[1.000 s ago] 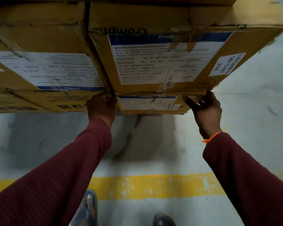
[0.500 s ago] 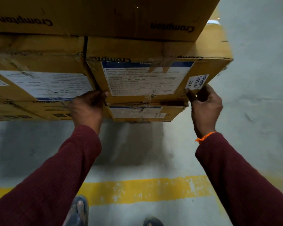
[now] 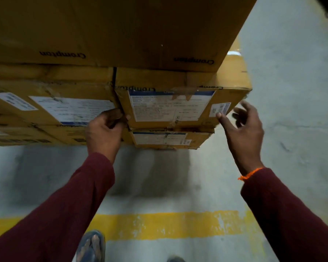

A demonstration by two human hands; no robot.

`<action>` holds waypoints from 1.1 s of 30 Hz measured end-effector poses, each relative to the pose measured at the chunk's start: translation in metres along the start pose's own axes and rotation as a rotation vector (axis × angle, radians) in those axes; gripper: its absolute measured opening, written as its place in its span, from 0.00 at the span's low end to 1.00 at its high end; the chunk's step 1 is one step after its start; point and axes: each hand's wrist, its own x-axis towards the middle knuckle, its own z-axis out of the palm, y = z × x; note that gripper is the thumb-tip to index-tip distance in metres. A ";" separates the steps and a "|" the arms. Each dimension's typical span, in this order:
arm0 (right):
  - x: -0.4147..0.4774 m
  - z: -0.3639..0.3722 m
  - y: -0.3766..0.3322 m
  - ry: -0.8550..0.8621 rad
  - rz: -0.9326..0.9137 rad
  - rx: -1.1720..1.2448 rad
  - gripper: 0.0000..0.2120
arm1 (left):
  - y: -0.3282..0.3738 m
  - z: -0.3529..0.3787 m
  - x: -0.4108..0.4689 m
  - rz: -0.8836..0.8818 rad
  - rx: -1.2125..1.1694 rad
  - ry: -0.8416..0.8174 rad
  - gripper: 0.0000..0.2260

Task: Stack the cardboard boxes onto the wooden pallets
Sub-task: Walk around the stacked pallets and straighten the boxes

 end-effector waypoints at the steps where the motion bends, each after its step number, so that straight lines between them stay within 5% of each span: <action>1: -0.006 -0.010 -0.018 0.062 -0.066 0.004 0.33 | 0.011 -0.011 -0.005 0.020 -0.030 0.033 0.11; 4: -0.011 -0.025 -0.077 0.126 -0.247 0.084 0.33 | 0.048 -0.046 -0.006 0.073 -0.127 0.145 0.15; 9: 0.030 -0.006 -0.163 -0.042 -0.195 0.254 0.43 | 0.121 -0.106 0.041 0.288 -0.018 0.414 0.25; 14: 0.031 -0.013 -0.204 0.037 -0.298 0.006 0.56 | 0.175 -0.143 0.090 0.851 0.542 0.392 0.30; 17: 0.025 -0.017 -0.245 0.148 -0.594 -0.248 0.46 | 0.194 -0.145 0.113 0.778 0.692 0.157 0.29; 20: 0.026 0.017 -0.290 0.004 -0.861 -0.462 0.37 | 0.193 -0.139 0.119 0.742 0.724 0.038 0.25; 23: 0.026 0.066 -0.309 -0.196 -0.852 -0.649 0.37 | 0.191 -0.132 0.120 0.729 0.643 0.094 0.21; 33: 0.028 0.091 -0.296 -0.119 -0.843 -0.731 0.34 | 0.176 -0.122 0.125 0.800 0.574 0.163 0.20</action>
